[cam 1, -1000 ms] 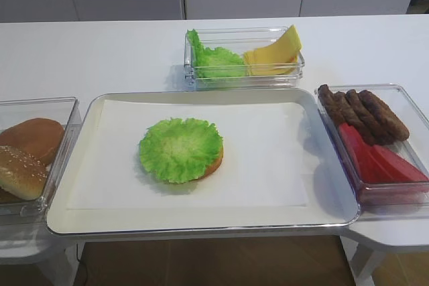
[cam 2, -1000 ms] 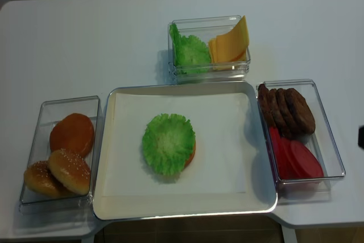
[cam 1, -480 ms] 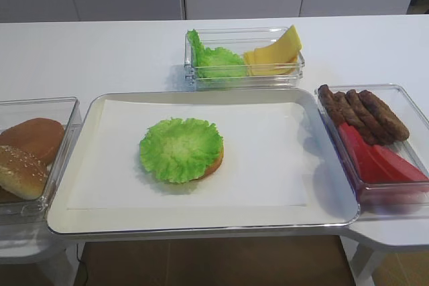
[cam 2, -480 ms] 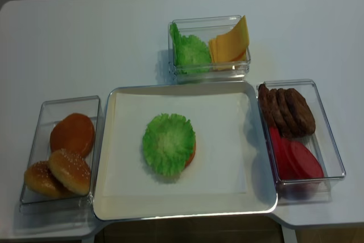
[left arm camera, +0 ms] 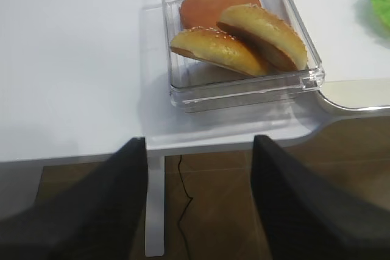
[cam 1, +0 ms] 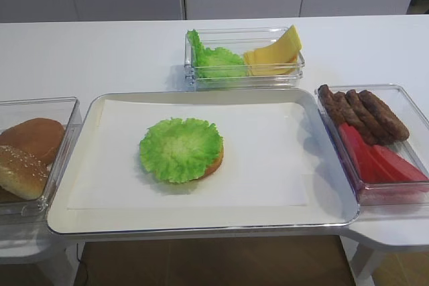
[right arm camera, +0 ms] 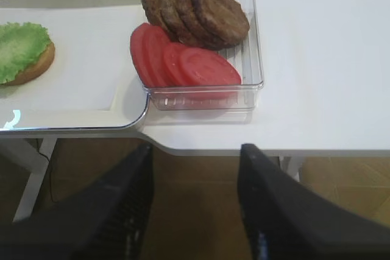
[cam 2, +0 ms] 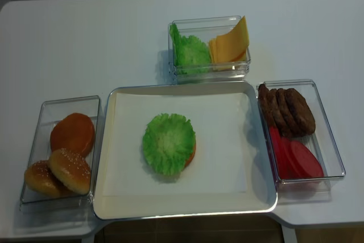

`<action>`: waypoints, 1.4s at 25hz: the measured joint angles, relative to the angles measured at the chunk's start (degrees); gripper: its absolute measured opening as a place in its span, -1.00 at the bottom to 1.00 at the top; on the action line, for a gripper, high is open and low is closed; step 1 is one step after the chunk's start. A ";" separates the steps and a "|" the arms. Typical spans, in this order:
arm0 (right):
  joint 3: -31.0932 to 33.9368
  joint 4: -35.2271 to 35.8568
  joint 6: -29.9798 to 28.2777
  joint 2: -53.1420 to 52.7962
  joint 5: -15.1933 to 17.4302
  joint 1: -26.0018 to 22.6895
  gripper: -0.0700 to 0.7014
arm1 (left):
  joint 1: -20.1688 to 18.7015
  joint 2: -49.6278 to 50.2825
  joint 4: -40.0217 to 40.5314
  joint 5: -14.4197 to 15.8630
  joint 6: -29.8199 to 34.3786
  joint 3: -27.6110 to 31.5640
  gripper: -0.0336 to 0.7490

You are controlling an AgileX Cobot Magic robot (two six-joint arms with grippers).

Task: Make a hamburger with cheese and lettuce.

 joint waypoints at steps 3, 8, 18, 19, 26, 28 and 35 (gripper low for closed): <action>0.00 0.00 -0.29 -2.78 0.23 0.00 0.11 | 0.00 0.00 0.00 0.00 0.00 0.00 0.12; 0.16 -4.42 -0.50 -3.56 0.45 0.00 0.11 | 0.00 0.00 0.00 0.00 0.00 0.00 0.12; 2.77 -8.91 -0.27 -3.60 -0.72 0.00 0.12 | 0.00 0.00 0.00 0.00 0.00 0.00 0.12; 3.80 -8.91 -0.27 -3.60 -1.20 0.00 0.12 | 0.00 0.00 0.00 0.00 0.00 0.00 0.12; 6.31 -7.76 -0.27 -3.60 -2.05 0.00 0.12 | 0.00 0.00 0.00 0.00 0.00 0.00 0.12; 7.09 -7.76 -0.47 -3.60 -2.23 0.00 0.12 | 0.00 0.00 0.00 0.00 0.00 0.00 0.12; 8.68 -7.28 -1.26 -3.60 -4.76 0.00 0.12 | 0.00 0.00 0.00 0.00 0.00 0.00 0.12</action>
